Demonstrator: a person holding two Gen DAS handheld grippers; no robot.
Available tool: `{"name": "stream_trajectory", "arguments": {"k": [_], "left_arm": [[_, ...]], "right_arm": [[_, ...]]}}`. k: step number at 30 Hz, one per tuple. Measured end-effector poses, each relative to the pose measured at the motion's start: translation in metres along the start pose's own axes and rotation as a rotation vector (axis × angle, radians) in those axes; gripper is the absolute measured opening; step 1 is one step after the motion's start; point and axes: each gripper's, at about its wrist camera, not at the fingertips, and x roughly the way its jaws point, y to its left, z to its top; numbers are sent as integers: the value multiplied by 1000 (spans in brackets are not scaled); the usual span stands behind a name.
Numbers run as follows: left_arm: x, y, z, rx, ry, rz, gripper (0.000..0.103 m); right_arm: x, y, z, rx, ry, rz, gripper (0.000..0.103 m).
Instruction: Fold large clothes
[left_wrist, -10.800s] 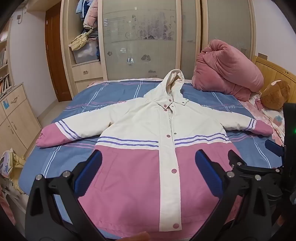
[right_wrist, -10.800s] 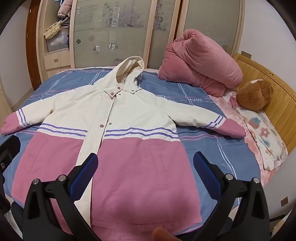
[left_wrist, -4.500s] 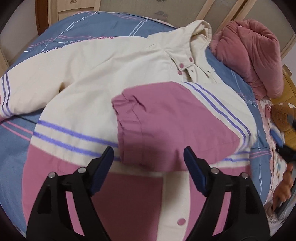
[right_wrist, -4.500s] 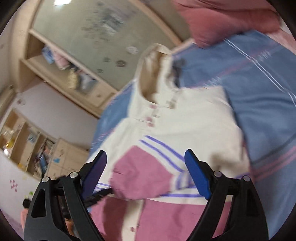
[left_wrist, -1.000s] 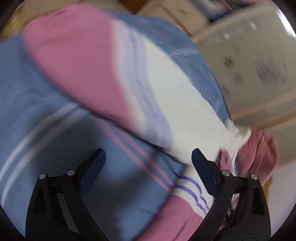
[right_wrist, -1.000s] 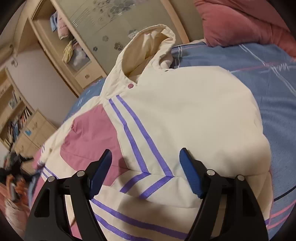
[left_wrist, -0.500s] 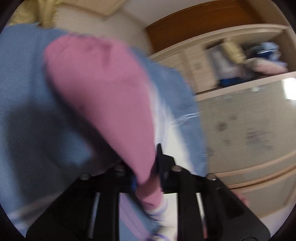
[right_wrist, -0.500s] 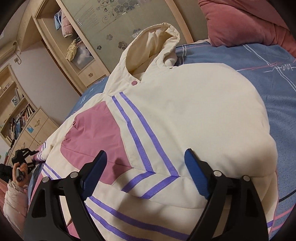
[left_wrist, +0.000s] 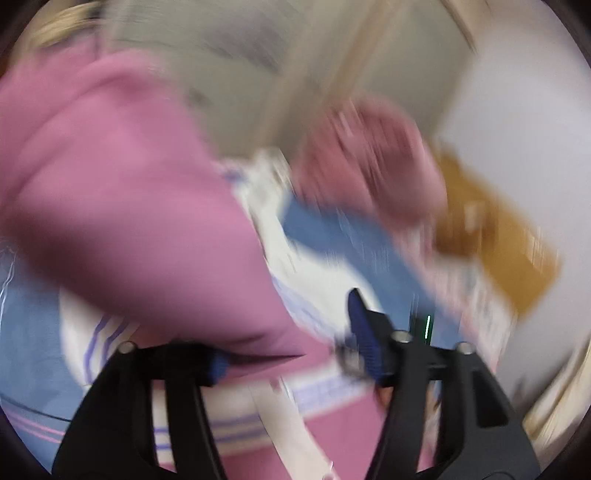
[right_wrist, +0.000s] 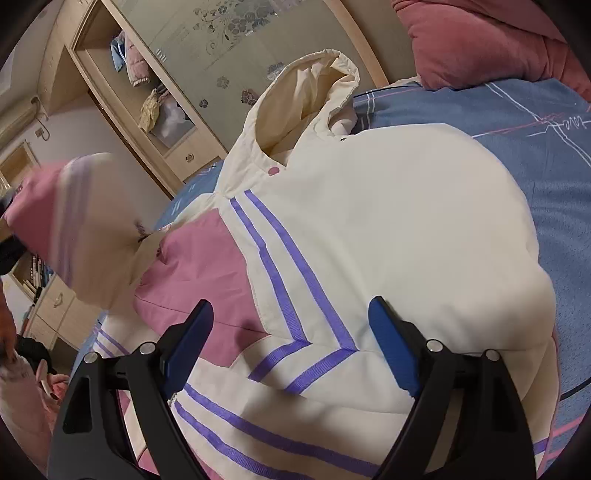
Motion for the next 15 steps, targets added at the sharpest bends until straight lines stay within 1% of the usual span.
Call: {"name": "stream_trajectory", "arguments": {"k": [1,2,3,4,6,7,9,11,12,14,15], "left_arm": [[13,-12,-11,33,39,5,67],[28,-22,-23,64,83,0,67],[38,-27,-31,72,108,-11,70],[44,-28,-43,67,129,-22,74],[53,-19,-56,30,161,-18,76],[53,-12,-60,11,168,-11,76],[54,-3,-67,-31,169,7,77],[46,19,-67,-82,159,49,79],[42,32,-67,-111,149,78,80],[32,59,-67,-151,131,112,82],[29,71,-67,-181,116,138,83]], "right_arm": [[-3,-4,0,22,-8,21,86],[-5,-7,0,40,-16,37,86],[-7,-10,0,59,-24,54,86],[-9,-14,0,78,-31,72,86],[-10,-17,0,93,-34,53,85],[-11,-18,-1,99,-42,66,85],[-17,-18,-1,127,-41,51,85],[-29,-20,-5,168,-68,53,85],[-36,-22,-8,194,-86,67,85],[-49,-26,-13,256,-118,130,87],[-53,-25,-14,262,-123,155,88]]}}
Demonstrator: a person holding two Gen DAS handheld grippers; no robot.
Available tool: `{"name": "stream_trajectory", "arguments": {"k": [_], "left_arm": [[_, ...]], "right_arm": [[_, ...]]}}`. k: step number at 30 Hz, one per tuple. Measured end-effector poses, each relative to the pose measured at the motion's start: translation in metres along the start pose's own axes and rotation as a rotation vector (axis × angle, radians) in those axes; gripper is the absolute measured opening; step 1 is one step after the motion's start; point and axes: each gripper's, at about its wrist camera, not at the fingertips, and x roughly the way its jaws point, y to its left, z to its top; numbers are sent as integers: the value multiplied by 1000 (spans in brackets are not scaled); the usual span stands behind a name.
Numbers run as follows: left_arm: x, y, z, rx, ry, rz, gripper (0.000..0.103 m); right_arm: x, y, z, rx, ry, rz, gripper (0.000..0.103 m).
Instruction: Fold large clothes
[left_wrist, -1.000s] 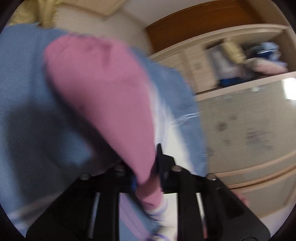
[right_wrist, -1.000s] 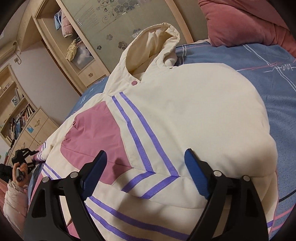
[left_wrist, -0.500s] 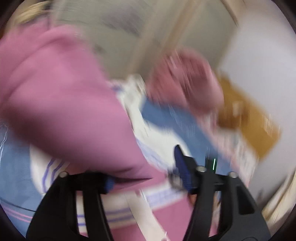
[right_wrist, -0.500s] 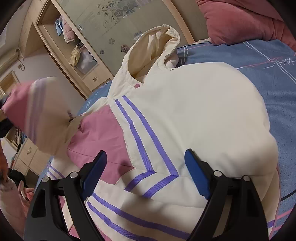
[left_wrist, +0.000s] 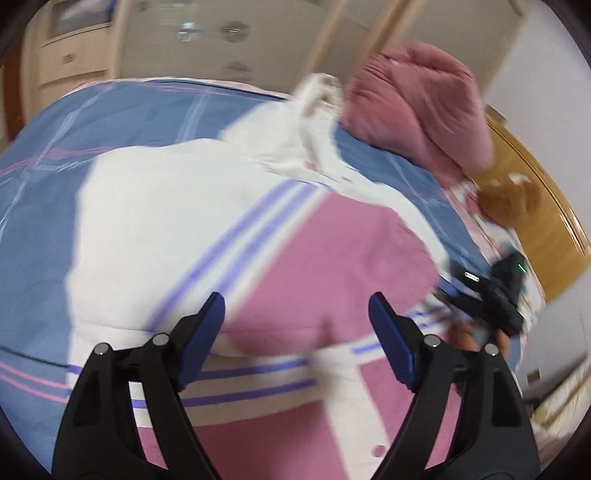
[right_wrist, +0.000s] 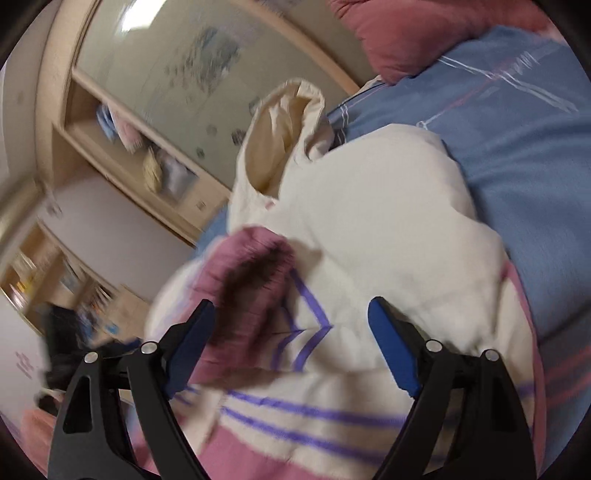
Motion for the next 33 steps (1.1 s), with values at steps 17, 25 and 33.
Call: {"name": "stream_trajectory", "arguments": {"k": [17,25,33], "left_arm": [[29,115,-13,-320,-35,42,86],[15,144,-23,-463,-102,-33,65],[-24,109,-18,-393,-115,-39,93]], "right_arm": [[83,104,-9,-228,244,-78,29],[99,156,8,-398,132,-34,26],[91,150,38,-379,62,-84,36]]}}
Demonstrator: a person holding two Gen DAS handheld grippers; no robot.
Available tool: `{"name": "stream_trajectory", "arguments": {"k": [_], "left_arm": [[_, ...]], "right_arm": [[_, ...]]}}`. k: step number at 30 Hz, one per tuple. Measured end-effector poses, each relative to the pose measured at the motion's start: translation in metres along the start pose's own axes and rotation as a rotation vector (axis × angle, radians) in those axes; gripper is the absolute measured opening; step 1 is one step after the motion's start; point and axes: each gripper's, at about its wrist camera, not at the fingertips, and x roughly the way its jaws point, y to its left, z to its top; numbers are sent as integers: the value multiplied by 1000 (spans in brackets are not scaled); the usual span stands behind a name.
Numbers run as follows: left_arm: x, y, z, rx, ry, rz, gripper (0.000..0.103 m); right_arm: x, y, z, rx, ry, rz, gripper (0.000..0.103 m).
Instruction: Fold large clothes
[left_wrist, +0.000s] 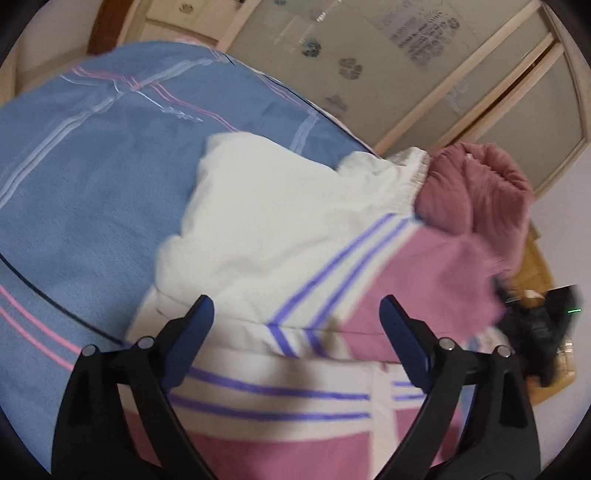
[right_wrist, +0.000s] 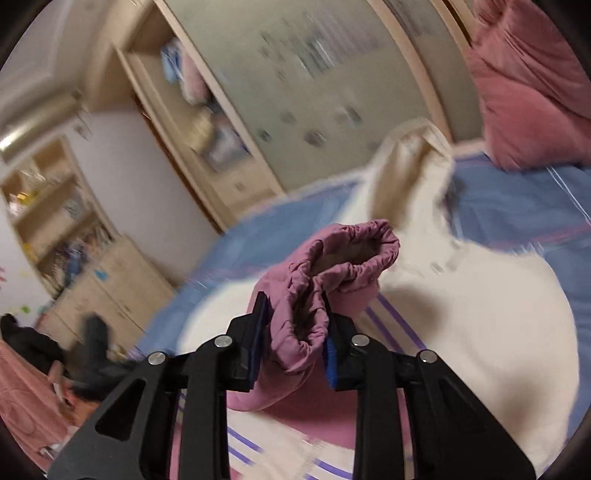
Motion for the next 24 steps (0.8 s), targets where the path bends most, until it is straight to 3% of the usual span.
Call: {"name": "stream_trajectory", "arguments": {"k": [3,5,7,10,14,17,19,21,24], "left_arm": [[7,22,1,-150,110,-90,99],[21,39,2,-244,180,-95,99],[32,52,1,-301,198,-96,99],[32,56,7,-319,107,-111,99],[28,61,16,-323,-1,-44,96],[25,64,18,-291,-51,50,75],[19,67,16,-276,-95,83,64],[15,72,14,-279,-118,89,59],[13,75,11,-258,-138,122,56]], "right_arm": [[8,-24,-18,77,71,-17,57],[8,-34,-29,109,98,-25,66],[8,-42,-39,131,124,-55,72],[8,-52,-50,168,166,-95,74],[8,-64,-56,230,189,-114,74],[13,-68,-54,268,202,-121,74],[19,-62,-51,256,210,-115,68],[28,-53,-48,229,216,-93,40],[41,-35,-36,164,211,-106,27]]}}
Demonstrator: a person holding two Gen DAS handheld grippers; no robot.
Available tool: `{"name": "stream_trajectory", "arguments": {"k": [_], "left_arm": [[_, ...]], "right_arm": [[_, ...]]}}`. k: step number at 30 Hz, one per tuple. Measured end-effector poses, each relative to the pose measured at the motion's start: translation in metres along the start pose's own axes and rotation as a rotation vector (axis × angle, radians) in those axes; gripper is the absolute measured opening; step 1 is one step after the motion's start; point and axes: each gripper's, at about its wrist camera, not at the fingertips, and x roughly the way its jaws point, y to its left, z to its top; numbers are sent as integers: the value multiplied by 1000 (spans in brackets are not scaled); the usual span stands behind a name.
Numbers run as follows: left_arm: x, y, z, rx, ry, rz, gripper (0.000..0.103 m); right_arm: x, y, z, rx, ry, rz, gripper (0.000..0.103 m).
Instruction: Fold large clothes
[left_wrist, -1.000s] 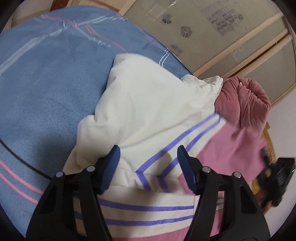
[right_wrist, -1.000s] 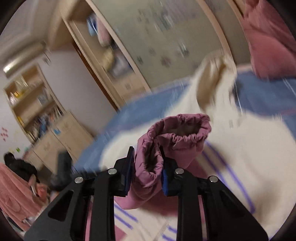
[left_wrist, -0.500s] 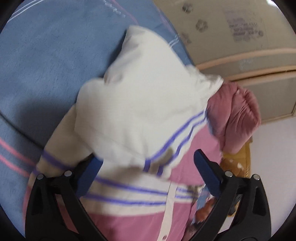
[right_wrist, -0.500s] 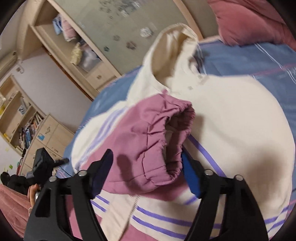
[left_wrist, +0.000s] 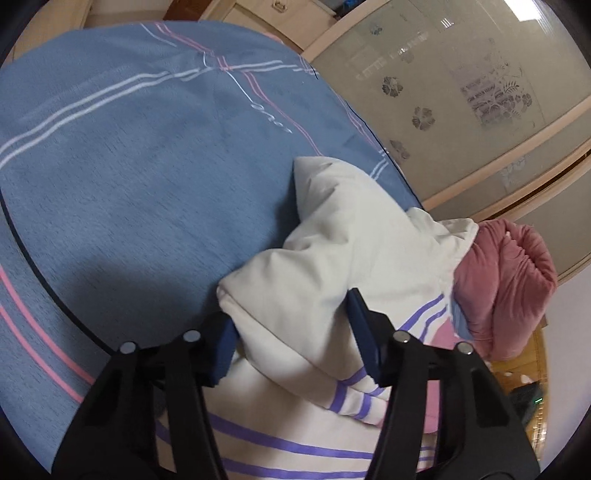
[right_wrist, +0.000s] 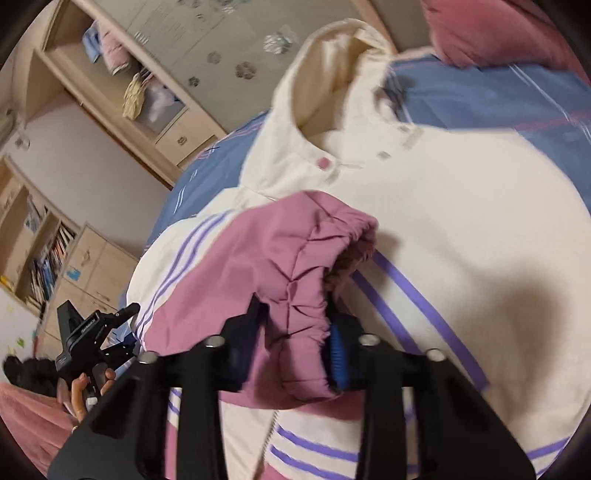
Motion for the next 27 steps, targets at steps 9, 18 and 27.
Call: {"name": "stream_trajectory", "arguments": {"k": [9,18,27], "left_arm": [[5,3,0,-15,-30,3,54],[-30,-12,-6,41,-51,118,77],[-47,-106,2,316,-47,41,83]], "right_arm": [[-16,29,30,-142,-158,-14,23],[-10,-61,-1,213,61,-134,66],[-45,-2,10,48,-82,-93,65]]}}
